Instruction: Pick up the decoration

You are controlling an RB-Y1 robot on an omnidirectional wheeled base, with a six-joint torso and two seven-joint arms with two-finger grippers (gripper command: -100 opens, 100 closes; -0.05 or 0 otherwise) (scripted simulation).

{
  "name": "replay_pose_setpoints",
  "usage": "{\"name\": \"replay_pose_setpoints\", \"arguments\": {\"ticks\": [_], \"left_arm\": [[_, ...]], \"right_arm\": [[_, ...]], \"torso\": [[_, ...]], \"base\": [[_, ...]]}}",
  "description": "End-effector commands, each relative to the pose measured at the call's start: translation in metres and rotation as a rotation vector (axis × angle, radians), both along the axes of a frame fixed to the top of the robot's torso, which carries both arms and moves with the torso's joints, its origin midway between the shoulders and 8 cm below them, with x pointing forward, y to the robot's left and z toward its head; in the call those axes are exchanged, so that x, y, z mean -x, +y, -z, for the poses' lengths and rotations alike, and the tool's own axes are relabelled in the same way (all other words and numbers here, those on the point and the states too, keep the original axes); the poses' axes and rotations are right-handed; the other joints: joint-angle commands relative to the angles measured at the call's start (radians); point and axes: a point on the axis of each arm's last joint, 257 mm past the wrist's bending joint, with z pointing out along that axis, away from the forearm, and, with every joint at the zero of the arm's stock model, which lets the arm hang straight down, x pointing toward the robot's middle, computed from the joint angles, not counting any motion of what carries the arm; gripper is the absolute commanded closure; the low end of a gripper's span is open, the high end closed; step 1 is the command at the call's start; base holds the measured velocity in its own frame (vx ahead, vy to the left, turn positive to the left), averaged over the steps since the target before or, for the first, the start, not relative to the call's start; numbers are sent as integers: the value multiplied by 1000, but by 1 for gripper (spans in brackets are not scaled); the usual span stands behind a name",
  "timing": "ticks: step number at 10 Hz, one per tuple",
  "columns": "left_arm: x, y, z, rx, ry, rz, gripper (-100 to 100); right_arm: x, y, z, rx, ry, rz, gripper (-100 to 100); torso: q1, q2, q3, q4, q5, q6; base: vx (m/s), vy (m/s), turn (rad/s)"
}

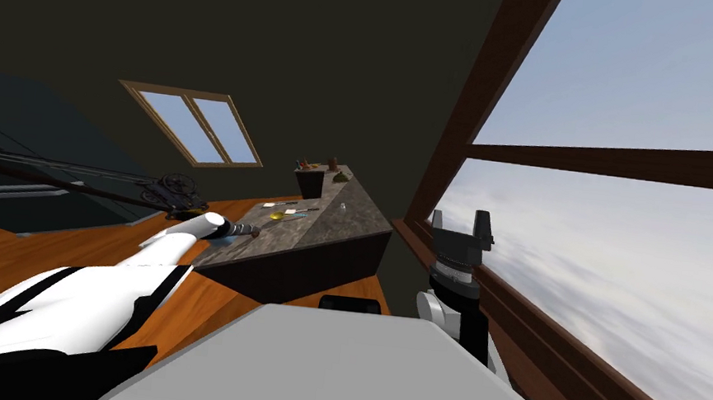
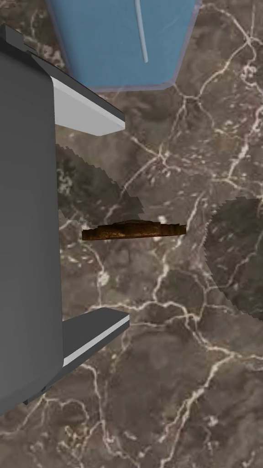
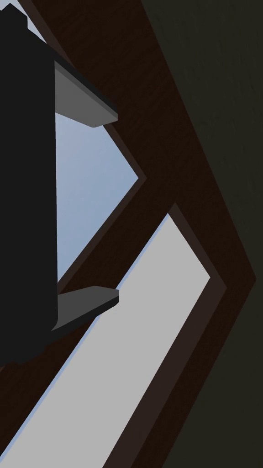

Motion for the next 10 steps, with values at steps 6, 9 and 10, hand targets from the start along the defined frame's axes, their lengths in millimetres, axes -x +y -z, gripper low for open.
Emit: {"name": "replay_pose_setpoints", "arguments": {"ticks": [6, 9, 10], "left_arm": [[22, 21, 12, 35, -2, -128, -100], [24, 24, 14, 36, -3, -145, -100], [25, 25, 14, 35, -4, -147, 100]], "right_arm": [[0, 0, 0, 0, 0, 0, 0], [0, 0, 0, 0, 0, 0, 0], [0, 0, 0, 0, 0, 0, 0]], "torso": [[8, 9, 5, 2, 2, 1], [8, 9, 6, 2, 2, 0], [7, 7, 4, 2, 2, 0]], "base": [[-33, 14, -119], [-77, 50, -142], [-7, 4, 4]]}}
